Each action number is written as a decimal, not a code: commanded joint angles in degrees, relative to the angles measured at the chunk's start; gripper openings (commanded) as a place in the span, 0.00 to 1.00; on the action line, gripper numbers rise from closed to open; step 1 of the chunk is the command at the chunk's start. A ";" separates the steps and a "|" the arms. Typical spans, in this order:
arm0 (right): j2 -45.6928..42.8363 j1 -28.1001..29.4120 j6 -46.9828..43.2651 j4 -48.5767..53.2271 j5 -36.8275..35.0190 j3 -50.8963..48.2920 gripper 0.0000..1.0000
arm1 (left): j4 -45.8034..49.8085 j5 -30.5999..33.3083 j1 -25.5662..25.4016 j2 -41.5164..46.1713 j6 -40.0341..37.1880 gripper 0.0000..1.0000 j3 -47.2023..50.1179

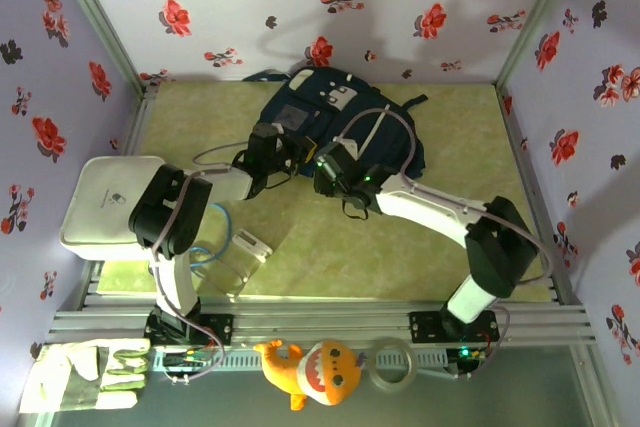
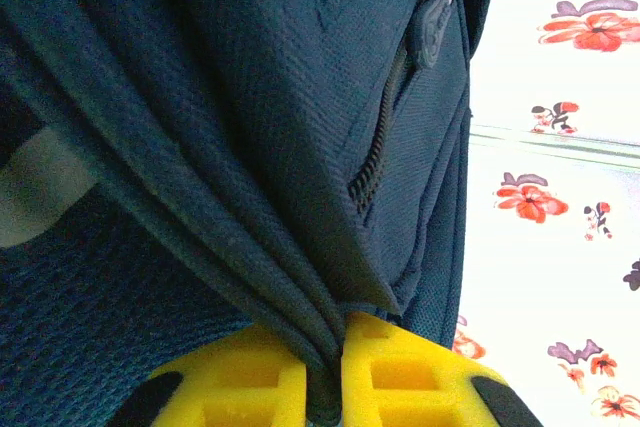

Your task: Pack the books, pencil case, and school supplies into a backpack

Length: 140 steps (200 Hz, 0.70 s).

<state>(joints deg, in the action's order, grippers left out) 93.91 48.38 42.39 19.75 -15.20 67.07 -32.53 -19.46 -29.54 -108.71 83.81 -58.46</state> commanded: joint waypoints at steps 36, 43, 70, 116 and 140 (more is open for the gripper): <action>5.89 -0.20 4.80 -5.22 -7.64 2.23 0.36 | -4.21 -2.86 -1.40 4.43 -0.60 0.00 0.62; 6.67 -0.30 4.85 -4.93 -8.14 2.93 0.35 | -4.19 -2.84 -1.40 4.60 -0.61 0.00 0.56; 9.56 -1.18 4.44 -3.91 -9.72 5.36 0.33 | -4.42 -2.86 -1.49 4.21 -0.36 0.00 0.28; 11.69 -2.06 2.46 -2.80 -12.33 8.00 0.30 | -4.16 -2.83 -1.54 4.30 -0.59 0.00 0.18; 12.04 -2.63 1.47 -4.57 -12.09 7.77 0.25 | -4.33 -2.86 -1.57 4.48 -0.66 0.00 0.40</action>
<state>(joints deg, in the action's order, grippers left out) 105.23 46.41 45.10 16.12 -24.29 73.32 -32.53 -19.46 -29.76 -107.87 83.72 -57.89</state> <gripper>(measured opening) 0.267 0.107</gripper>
